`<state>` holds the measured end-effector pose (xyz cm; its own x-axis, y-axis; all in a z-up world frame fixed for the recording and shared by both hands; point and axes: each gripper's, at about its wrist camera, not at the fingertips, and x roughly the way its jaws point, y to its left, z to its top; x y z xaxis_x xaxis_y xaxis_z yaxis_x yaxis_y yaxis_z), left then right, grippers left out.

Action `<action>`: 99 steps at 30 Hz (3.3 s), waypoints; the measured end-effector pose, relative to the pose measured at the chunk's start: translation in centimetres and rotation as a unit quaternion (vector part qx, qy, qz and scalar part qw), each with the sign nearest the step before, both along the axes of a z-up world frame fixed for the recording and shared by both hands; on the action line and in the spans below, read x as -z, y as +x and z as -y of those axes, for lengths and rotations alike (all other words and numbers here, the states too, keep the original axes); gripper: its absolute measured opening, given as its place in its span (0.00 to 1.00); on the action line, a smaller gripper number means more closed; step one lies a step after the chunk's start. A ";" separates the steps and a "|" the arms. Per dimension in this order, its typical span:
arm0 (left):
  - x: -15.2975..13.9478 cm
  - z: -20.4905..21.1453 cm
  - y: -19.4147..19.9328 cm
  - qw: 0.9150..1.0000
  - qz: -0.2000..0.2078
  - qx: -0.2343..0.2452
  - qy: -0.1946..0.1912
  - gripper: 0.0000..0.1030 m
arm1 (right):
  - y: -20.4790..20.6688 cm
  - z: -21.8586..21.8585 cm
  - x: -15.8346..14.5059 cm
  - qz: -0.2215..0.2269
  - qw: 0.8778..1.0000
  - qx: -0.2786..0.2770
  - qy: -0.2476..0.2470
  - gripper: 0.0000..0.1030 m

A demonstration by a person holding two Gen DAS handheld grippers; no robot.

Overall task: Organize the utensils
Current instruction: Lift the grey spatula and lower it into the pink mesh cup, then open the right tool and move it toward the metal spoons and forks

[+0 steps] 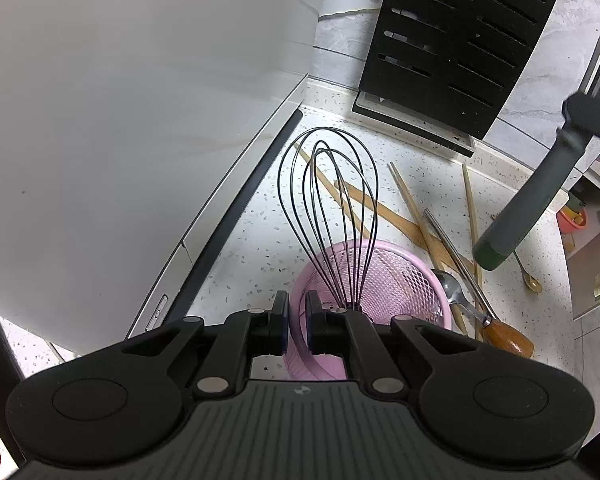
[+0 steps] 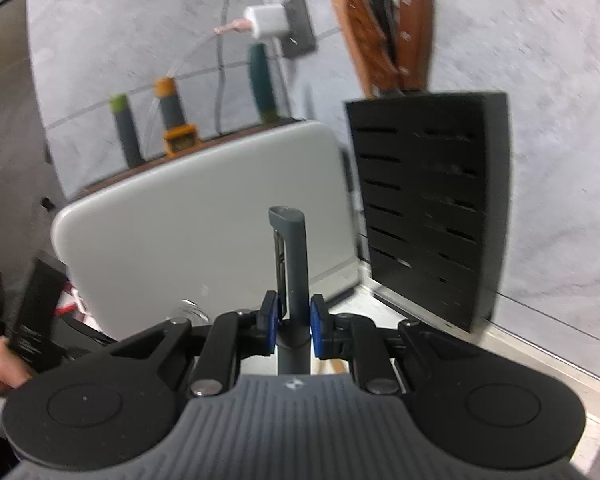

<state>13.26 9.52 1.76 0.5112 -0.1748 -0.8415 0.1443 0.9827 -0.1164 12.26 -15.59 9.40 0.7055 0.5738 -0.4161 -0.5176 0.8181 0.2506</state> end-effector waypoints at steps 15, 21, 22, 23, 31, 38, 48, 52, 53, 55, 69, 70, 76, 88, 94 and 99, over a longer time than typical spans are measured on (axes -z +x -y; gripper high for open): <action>0.1 0.1 0.0 1.000 0.000 0.001 -0.002 0.07 | -1.2 -5.0 -0.6 0.016 0.998 -0.061 0.022 0.13; 0.1 0.0 0.0 1.000 0.001 0.004 -0.004 0.07 | -1.4 -6.3 0.3 0.022 0.997 -0.070 0.010 0.13; 0.1 0.0 0.0 1.000 0.001 0.004 -0.005 0.07 | -1.3 -6.5 0.5 0.025 0.997 -0.072 0.008 0.13; 0.1 0.0 0.0 1.000 0.001 0.004 -0.005 0.07 | -1.2 -6.7 0.9 0.028 0.997 -0.075 0.006 0.13; 0.0 -0.2 -0.2 1.000 0.002 0.007 -0.007 0.07 | -0.3 -7.9 3.8 0.021 0.995 -0.091 -0.030 0.13; -0.1 -0.4 -0.2 1.000 0.002 0.008 -0.009 0.07 | 0.2 -8.7 5.3 0.017 0.993 -0.105 -0.050 0.13; -0.1 -0.5 -0.1 1.000 0.002 0.011 -0.008 0.07 | 0.7 -9.6 6.9 0.005 0.991 -0.116 -0.073 0.13; -0.1 -0.5 -0.2 1.000 0.002 0.011 -0.008 0.07 | 0.7 -9.8 7.1 0.007 0.990 -0.117 -0.074 0.13; -0.1 -0.5 -0.2 1.000 0.002 0.011 -0.008 0.07 | 0.7 -9.8 7.1 0.007 0.990 -0.117 -0.073 0.13; -0.1 -0.5 -0.2 1.000 0.001 0.011 -0.008 0.07 | 0.6 -9.8 7.0 0.007 0.990 -0.117 -0.073 0.14; -0.1 -0.5 -0.2 1.000 0.002 0.012 -0.007 0.07 | 0.3 -9.5 6.5 0.006 0.991 -0.121 -0.064 0.21; -0.1 -0.5 -0.2 1.000 0.002 0.012 -0.007 0.07 | 0.3 -9.4 6.4 0.006 0.991 -0.121 -0.064 0.22; -0.1 -0.5 -0.2 1.000 0.001 0.012 -0.007 0.07 | 0.0 -8.5 6.1 0.008 0.991 -0.119 -0.060 0.22; -0.1 -0.5 -0.2 1.000 0.001 0.012 -0.004 0.07 | 0.9 -3.5 5.5 0.005 0.997 -0.056 -0.061 0.23; 0.0 -0.6 -0.2 1.000 0.001 0.014 -0.006 0.07 | 2.1 0.7 6.2 -0.025 0.997 0.014 -0.071 0.24; 0.0 -0.6 -0.1 1.000 0.001 0.014 -0.006 0.07 | 3.0 4.6 7.4 -0.055 0.992 0.072 -0.088 0.24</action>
